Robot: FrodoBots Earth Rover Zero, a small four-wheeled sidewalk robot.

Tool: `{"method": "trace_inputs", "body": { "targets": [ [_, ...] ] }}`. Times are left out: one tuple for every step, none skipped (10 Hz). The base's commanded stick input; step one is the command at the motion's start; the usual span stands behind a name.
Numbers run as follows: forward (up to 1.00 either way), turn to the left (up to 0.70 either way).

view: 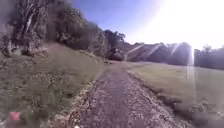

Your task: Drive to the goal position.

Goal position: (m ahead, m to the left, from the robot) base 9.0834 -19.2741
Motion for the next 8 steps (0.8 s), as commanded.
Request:
{"method": "trace_inputs", "body": {
  "targets": [
    [1.0,0.0],
    [1.0,0.0],
    [1.0,0.0],
    [1.0,-0.2],
    [1.0,-0.31],
    [1.0,-0.39],
    [1.0,-0.32],
    [1.0,-0.25]
  ]
}}
